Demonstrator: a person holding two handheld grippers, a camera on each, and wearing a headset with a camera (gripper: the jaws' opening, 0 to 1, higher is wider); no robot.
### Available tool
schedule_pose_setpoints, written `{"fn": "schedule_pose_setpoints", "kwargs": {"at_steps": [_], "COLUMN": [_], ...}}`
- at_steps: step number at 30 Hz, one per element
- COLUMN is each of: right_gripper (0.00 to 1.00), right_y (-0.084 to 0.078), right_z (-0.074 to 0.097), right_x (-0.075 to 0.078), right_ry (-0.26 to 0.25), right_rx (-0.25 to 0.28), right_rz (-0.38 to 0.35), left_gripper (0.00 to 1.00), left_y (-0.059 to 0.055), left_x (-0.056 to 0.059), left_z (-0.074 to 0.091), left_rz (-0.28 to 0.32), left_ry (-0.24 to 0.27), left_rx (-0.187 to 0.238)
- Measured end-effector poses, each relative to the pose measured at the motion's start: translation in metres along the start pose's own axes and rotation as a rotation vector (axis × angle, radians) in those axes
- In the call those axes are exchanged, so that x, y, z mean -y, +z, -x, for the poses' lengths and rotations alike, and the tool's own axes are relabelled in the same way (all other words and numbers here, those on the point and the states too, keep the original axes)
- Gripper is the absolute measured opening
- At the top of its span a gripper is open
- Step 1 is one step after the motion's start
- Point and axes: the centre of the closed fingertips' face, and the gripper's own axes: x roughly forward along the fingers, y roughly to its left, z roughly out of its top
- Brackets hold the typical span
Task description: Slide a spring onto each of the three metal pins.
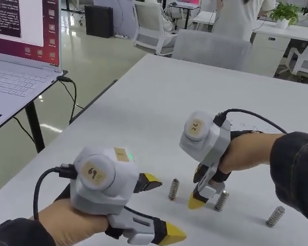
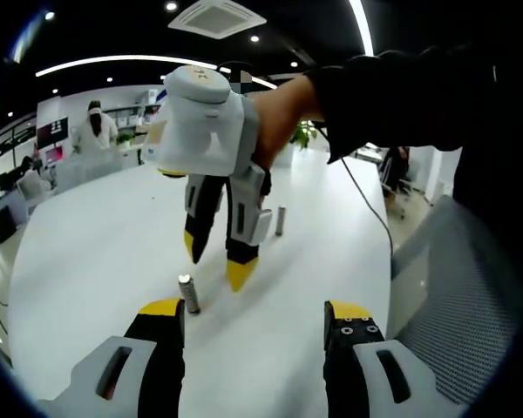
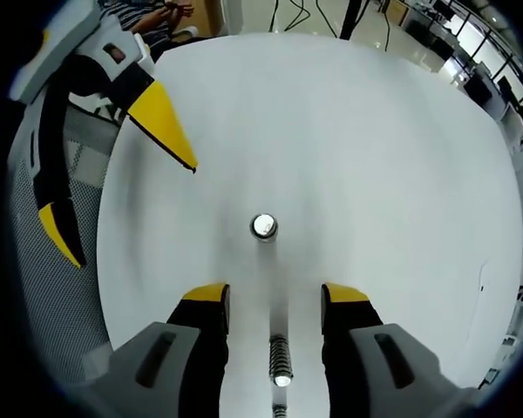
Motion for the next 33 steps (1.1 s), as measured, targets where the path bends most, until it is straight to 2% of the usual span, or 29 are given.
{"fn": "schedule_pose_setpoints", "kwargs": {"at_steps": [12,33], "right_gripper": [0.47,0.47], "right_y": [-0.011,-0.022], "right_z": [0.003,0.015], "right_x": [-0.005,-0.008], "right_ry": [-0.013,-0.038], "right_rx": [0.027,0.095], "right_rz": [-0.032,-0.088], "left_gripper": [0.60,0.60], "left_y": [-0.002,-0.002], "left_x": [0.002,0.003], "left_z": [-0.001,-0.003], "left_rz": [-0.006,-0.015], "left_ry": [-0.003,-0.006], "left_rx": [-0.013,-0.021]}}
